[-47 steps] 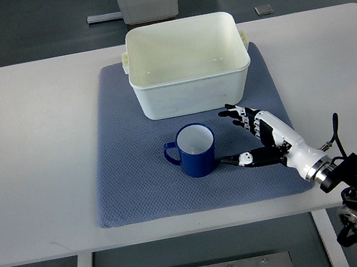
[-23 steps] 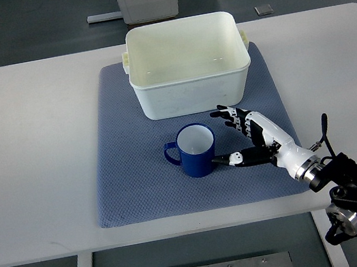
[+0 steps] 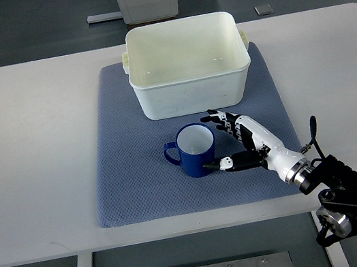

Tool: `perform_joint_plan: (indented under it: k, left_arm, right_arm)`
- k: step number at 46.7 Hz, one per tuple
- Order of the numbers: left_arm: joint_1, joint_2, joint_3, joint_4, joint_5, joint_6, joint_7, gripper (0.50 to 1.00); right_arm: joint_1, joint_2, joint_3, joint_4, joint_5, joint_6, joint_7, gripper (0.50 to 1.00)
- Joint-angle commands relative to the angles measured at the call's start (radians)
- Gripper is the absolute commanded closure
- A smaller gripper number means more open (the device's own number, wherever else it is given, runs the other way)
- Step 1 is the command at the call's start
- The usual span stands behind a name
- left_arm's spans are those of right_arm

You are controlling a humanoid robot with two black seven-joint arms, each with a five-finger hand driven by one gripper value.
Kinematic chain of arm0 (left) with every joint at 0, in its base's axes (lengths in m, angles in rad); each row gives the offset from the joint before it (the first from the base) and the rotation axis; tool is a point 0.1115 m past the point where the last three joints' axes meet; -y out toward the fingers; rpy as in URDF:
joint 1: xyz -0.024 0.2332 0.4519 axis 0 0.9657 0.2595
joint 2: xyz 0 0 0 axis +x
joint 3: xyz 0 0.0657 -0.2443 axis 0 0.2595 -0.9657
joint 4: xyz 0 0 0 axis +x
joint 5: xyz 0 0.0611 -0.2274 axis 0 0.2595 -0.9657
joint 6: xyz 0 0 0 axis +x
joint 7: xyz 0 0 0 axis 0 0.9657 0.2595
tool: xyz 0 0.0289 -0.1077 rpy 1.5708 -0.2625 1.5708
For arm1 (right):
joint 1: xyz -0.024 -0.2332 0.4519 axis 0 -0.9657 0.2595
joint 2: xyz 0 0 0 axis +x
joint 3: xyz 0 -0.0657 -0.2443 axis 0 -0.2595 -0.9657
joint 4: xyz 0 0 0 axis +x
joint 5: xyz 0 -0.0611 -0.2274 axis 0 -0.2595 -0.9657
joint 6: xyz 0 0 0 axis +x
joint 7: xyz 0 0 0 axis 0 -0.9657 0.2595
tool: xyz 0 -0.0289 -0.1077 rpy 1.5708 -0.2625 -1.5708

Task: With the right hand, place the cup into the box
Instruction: 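Wrap the right hand fingers around the blue mug's body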

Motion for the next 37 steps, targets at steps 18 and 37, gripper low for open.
perform_joint_plan:
  k: [18, 37]
  left_arm:
    - [0.0, 0.0, 0.0, 0.0, 0.0, 0.0, 0.0, 0.5]
    - [0.0, 0.0, 0.0, 0.0, 0.0, 0.0, 0.001, 0.5]
  right_arm:
    - [0.034, 0.057, -0.024, -0.045, 0.004, 0.0, -0.023, 0.5]
    - [0.053, 0.084, -0.04, -0.074, 0.004, 0.0, -0.029, 0.5]
